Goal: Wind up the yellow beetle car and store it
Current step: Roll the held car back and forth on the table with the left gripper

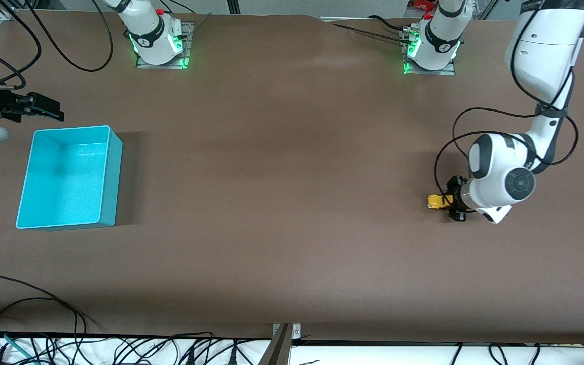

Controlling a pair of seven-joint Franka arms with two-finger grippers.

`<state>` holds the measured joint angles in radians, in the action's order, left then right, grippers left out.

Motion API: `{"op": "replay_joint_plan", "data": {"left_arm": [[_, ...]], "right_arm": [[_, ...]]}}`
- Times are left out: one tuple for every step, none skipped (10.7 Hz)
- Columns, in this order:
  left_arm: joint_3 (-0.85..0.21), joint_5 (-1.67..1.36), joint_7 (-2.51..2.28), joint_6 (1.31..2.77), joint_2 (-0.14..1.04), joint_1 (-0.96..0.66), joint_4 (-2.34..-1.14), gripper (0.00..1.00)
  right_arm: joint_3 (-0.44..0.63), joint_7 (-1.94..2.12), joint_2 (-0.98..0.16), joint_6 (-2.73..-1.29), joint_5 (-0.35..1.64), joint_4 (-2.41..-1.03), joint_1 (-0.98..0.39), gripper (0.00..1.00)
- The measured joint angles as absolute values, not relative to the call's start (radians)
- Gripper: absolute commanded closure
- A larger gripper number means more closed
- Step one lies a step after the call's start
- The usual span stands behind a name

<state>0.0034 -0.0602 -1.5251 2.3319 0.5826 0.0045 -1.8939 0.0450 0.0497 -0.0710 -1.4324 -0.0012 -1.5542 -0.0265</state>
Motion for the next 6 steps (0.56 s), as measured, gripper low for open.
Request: {"op": "replay_joint_plan", "data": {"left_arm": [[0.003,-0.060,-1.500,2.332,0.583,0.022,-1.893,1.00],[0.004,-0.060,-1.479,2.332,0.584,0.036,-1.892,1.00],[0.004,-0.060,-1.457,2.333,0.585,0.049,-1.892,1.00],[0.004,-0.060,-1.435,2.333,0.586,0.063,-1.890,1.00],[0.004,-0.060,-1.420,2.334,0.586,0.075,-1.889,1.00],[0.005,-0.060,-1.409,2.337,0.587,0.085,-1.888,1.00]], "right_arm": [[0.045,0.050,-0.071,-1.432,-0.001,-1.554,-0.027,0.00],[0.045,0.050,-0.071,-1.431,-0.001,-1.554,-0.027,0.00],[0.045,0.050,-0.071,-1.431,-0.001,-1.554,-0.027,0.00],[0.045,0.050,-0.071,-1.431,-0.001,-1.554,-0.026,0.00],[0.045,0.049,-0.071,-1.432,-0.001,-1.554,-0.026,0.00],[0.045,0.049,-0.071,-1.432,-0.001,-1.554,-0.026,0.00]]}}
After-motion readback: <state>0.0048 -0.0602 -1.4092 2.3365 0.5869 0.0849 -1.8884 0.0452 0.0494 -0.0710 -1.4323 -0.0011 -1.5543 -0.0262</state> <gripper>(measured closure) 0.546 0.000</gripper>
